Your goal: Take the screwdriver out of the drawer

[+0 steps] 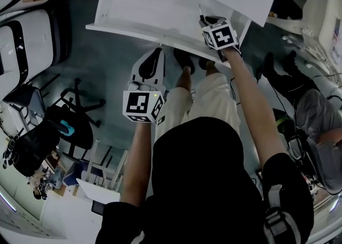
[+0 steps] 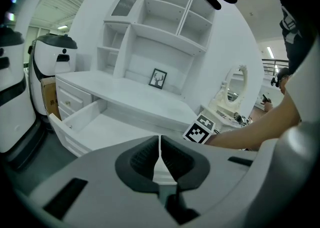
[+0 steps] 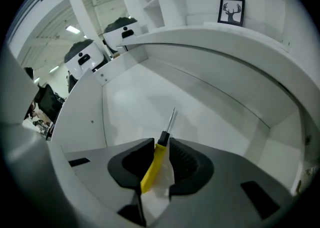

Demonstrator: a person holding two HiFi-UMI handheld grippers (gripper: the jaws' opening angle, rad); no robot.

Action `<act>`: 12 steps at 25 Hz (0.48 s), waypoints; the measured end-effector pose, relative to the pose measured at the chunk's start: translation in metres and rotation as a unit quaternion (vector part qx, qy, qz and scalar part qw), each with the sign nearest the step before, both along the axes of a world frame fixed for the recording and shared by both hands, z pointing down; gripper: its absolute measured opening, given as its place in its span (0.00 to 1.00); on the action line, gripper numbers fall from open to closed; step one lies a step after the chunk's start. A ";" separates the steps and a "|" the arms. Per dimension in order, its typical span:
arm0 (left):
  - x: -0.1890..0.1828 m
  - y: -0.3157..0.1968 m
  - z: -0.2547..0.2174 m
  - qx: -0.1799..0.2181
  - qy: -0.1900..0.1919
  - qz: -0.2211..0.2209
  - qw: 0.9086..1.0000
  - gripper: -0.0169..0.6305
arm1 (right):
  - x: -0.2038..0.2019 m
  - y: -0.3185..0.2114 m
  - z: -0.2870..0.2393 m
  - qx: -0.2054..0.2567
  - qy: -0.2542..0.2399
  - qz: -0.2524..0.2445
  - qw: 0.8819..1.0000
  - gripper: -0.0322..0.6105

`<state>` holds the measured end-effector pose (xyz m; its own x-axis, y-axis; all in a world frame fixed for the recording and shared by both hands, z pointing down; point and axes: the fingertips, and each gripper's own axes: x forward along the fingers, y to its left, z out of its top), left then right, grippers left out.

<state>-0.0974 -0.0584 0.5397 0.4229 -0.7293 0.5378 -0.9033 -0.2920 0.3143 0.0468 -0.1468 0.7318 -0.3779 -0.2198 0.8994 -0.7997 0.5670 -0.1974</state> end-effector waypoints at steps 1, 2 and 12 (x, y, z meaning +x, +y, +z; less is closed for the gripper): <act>0.000 0.000 0.000 0.000 0.000 -0.002 1.000 0.08 | -0.001 0.000 0.002 -0.003 -0.001 -0.003 1.000 0.23; -0.001 0.001 0.000 -0.001 0.000 -0.003 1.000 0.08 | -0.002 0.000 0.004 -0.006 -0.001 -0.007 1.000 0.23; -0.006 0.004 -0.004 -0.002 -0.003 -0.016 1.000 0.08 | -0.003 -0.002 0.008 -0.006 0.010 -0.032 0.999 0.19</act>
<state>-0.1031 -0.0539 0.5361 0.3967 -0.7406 0.5423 -0.9138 -0.2624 0.3101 0.0438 -0.1486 0.7400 -0.3720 -0.1851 0.9096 -0.7655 0.6154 -0.1878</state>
